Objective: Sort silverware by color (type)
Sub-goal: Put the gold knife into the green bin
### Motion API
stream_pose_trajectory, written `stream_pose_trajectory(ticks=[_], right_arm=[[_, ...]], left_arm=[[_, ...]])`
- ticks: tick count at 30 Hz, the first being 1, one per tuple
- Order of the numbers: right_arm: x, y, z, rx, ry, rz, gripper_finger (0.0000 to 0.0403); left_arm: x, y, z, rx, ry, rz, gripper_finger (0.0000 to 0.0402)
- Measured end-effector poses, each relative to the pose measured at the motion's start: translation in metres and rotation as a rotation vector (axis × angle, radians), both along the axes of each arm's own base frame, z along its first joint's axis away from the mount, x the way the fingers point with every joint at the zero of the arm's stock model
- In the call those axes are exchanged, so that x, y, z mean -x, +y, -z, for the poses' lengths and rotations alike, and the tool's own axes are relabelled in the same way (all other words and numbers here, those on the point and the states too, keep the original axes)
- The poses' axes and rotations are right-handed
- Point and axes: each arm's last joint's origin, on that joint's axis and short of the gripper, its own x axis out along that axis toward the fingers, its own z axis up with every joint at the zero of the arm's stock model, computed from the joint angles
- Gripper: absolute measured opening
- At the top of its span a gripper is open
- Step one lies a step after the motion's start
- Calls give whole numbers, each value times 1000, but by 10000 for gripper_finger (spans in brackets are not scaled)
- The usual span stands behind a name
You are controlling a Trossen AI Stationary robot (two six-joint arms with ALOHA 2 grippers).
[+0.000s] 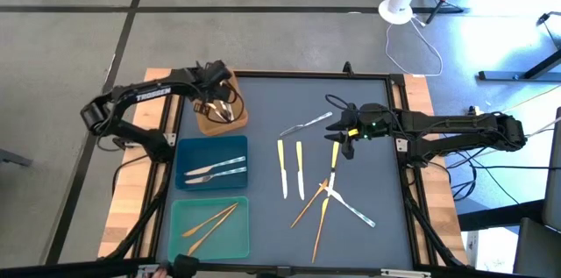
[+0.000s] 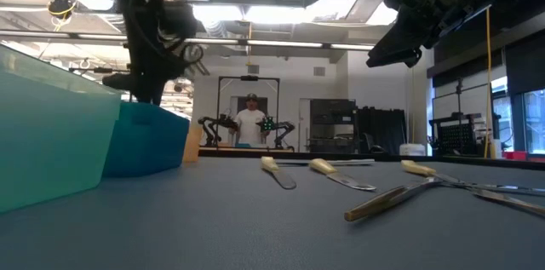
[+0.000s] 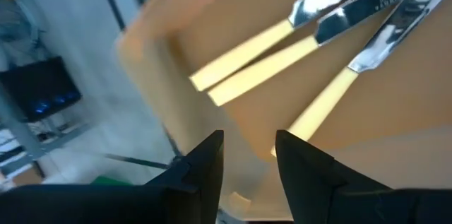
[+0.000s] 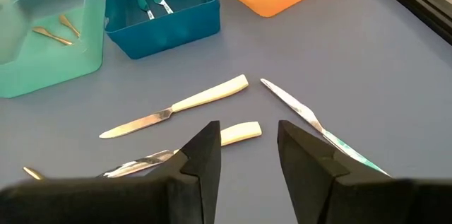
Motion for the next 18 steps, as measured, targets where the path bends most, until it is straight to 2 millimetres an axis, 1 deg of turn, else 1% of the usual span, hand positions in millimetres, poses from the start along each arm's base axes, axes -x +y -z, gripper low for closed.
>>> stream_pose_trajectory(ticks=[4,9,14,18], right_arm=[[0,0,0,-1,0,1,129],[0,-1,0,14,2,23,129],[0,-1,0,16,2,28,129],[0,-1,0,16,2,28,129]], left_arm=[[0,-15,-17,-45,-81,21,124],[-4,-40,-34,-66,-244,6,124],[-10,-66,-44,7,-424,-5,124],[-16,-84,-47,80,-522,-15,124]])
